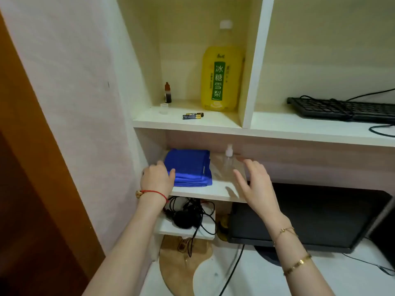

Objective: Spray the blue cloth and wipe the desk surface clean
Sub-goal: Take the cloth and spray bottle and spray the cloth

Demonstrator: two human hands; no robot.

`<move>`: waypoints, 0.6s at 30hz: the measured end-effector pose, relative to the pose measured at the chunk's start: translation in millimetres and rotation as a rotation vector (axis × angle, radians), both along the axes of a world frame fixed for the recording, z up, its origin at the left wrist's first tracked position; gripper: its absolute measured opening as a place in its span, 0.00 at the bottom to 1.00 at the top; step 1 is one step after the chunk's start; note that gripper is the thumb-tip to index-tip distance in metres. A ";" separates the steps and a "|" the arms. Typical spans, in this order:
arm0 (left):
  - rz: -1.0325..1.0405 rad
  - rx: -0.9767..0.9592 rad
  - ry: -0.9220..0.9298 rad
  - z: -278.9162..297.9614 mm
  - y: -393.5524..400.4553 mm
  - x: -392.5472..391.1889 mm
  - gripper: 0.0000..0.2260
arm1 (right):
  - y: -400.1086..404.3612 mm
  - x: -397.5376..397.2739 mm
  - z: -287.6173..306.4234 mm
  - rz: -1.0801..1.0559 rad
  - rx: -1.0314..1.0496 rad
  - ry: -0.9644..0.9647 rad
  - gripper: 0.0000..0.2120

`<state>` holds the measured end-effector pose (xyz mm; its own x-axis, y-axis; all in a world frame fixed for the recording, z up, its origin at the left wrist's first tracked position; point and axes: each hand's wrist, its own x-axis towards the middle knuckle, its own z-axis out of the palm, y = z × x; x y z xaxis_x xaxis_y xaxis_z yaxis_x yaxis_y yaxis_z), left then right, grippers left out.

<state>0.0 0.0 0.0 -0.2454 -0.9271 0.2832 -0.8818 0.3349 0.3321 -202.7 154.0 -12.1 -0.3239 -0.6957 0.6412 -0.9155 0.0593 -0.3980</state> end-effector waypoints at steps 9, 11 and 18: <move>0.017 0.226 0.127 4.4 -18.1 -12.8 0.12 | -41.4 -13.7 -0.7 -0.017 -0.007 -0.199 0.21; 0.046 0.343 0.195 9.9 -19.5 -12.9 0.13 | -50.0 -14.0 -0.8 0.005 -0.020 -0.247 0.23; 0.037 0.349 0.477 -1.4 -11.9 -3.1 0.11 | -68.2 -18.5 -4.7 -0.006 -0.046 -0.344 0.15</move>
